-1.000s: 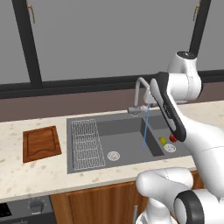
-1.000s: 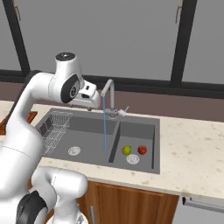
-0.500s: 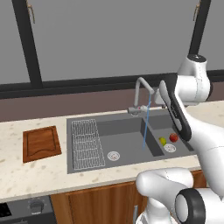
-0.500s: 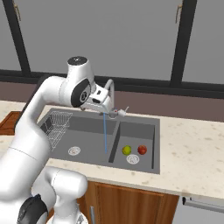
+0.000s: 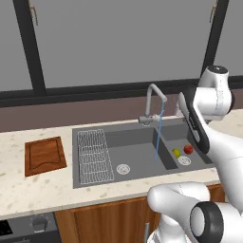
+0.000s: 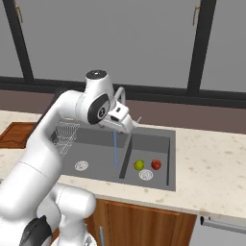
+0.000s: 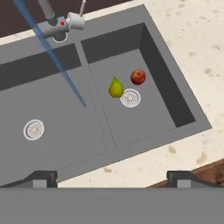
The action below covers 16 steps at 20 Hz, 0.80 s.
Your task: Pick the apple, pear from the sink and place them on the cutting board to airdry. Then turn off the sink faucet.
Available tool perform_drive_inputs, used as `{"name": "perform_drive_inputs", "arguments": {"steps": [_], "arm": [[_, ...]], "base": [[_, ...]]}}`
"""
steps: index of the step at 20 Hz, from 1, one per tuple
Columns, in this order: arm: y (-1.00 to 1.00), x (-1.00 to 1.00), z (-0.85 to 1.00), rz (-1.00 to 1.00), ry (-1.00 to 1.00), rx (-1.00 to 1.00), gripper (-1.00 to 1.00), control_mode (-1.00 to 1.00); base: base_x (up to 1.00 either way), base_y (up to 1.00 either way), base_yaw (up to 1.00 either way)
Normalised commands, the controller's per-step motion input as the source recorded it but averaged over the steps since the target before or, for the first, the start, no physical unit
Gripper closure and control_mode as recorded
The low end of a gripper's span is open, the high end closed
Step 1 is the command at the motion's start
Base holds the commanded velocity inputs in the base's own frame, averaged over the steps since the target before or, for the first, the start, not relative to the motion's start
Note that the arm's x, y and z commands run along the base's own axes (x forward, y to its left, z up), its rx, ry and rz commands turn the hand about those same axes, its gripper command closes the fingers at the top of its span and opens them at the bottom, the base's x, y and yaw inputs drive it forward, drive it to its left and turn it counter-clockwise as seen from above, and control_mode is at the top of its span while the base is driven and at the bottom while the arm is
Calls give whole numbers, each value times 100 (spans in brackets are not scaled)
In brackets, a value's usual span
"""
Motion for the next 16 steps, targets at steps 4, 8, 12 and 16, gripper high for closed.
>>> {"name": "perform_drive_inputs", "arguments": {"steps": [4,8,12,16], "arm": [[-14,1,-31,-11,4,0,-100,-100],[-7,0,-39,-14,5,3,-100,-100],[-11,0,-27,-12,5,7,-100,-100],[-9,13,-17,-9,6,9,-100,-100]], "base": [[0,0,0],[0,0,0],[0,0,0],[0,0,0]]}}
